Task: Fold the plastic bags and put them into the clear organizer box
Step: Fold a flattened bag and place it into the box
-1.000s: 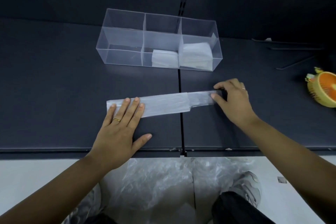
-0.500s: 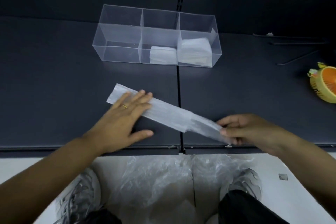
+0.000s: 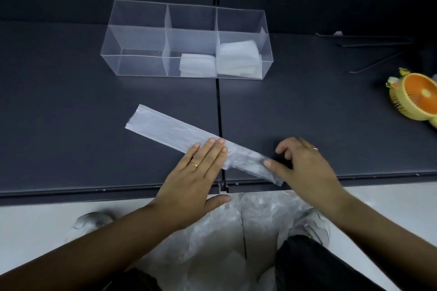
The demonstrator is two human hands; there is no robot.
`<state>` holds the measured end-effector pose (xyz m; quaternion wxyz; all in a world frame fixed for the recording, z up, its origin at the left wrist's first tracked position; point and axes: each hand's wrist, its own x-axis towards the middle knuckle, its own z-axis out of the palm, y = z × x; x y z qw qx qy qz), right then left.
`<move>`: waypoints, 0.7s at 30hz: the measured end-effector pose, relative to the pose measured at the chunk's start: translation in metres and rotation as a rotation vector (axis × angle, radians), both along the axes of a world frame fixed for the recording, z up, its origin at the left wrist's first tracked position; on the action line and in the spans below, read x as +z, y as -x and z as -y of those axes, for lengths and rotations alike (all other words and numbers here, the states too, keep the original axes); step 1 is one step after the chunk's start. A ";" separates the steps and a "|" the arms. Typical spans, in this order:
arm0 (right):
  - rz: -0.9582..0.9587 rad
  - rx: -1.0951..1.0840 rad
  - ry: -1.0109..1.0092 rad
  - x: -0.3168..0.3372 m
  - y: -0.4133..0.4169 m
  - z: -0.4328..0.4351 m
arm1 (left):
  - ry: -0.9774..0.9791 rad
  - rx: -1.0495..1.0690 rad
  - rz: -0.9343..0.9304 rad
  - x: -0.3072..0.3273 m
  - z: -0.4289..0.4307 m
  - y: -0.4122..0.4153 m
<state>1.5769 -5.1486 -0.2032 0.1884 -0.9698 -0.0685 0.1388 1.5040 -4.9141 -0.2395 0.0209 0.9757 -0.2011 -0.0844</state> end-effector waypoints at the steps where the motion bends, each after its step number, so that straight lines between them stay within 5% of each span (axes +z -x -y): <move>1: 0.036 0.021 0.004 -0.003 0.005 -0.003 | 0.002 -0.010 0.012 -0.001 0.000 0.000; 12: 0.112 0.049 -0.035 -0.004 0.024 -0.017 | -0.007 -0.030 0.070 -0.005 -0.001 0.000; 17: -0.428 -0.236 -0.511 0.018 0.002 -0.010 | 0.011 -0.022 0.064 -0.007 -0.002 0.001; 21: -0.763 -0.202 -0.472 0.033 -0.016 0.001 | 0.036 -0.018 0.047 -0.007 -0.003 0.000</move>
